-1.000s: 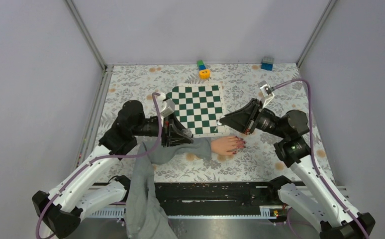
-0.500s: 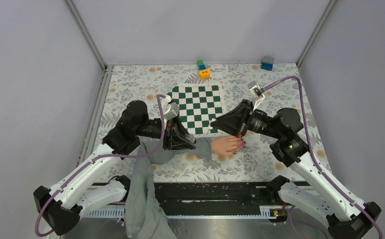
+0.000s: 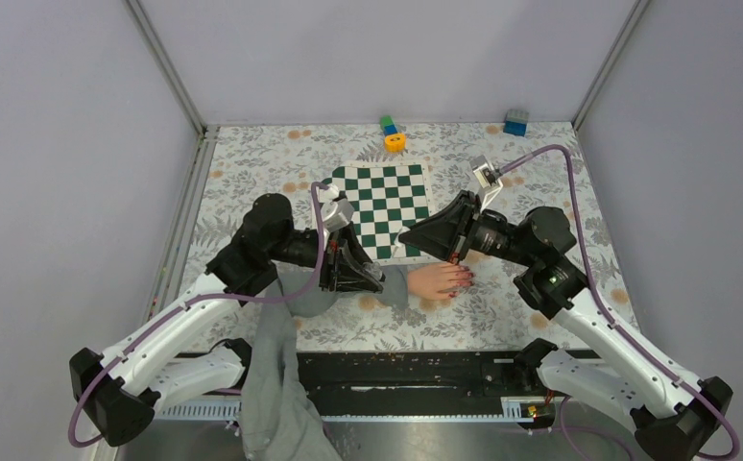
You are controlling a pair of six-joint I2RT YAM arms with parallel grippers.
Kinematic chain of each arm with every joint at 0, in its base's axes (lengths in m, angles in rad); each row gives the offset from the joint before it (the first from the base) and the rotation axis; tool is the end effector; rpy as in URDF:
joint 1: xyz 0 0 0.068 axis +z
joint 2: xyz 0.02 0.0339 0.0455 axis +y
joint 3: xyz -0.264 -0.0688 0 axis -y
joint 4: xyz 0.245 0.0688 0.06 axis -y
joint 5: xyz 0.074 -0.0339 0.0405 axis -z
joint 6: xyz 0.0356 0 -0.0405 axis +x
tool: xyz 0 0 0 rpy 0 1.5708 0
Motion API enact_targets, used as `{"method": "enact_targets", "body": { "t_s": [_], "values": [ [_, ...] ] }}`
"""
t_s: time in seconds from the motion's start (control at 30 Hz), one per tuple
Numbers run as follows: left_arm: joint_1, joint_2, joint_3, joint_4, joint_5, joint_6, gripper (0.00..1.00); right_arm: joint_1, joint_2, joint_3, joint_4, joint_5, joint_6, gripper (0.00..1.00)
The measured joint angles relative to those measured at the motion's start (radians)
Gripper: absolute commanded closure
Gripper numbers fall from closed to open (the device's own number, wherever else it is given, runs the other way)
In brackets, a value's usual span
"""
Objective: Paint the nails
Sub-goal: Close the nail polish bottle.
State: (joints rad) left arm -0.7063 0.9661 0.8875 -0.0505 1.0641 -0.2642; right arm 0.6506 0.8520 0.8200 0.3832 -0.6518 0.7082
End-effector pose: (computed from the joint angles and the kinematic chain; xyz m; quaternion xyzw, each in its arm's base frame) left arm 0.1391 -0.1596 0.3595 0.4686 0.5582 -0.6024 0.3254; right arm 0.1373 0.1317 0.3995 -0.2467 0.5499 0.6306 0.4890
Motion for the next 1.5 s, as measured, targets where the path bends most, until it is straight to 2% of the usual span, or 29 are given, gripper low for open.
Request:
{"method": "enact_targets", "body": {
  "t_s": [0.7, 1.5],
  "values": [
    [-0.005, 0.000, -0.011, 0.001, 0.001, -0.004, 1.00, 0.082, 0.054, 0.000, 0.022, 0.015, -0.001, 1.00],
    [-0.013, 0.005, -0.013, 0.002, 0.002, -0.007, 1.00, 0.089, 0.051, 0.013, 0.003, 0.041, -0.023, 1.00]
  ]
}}
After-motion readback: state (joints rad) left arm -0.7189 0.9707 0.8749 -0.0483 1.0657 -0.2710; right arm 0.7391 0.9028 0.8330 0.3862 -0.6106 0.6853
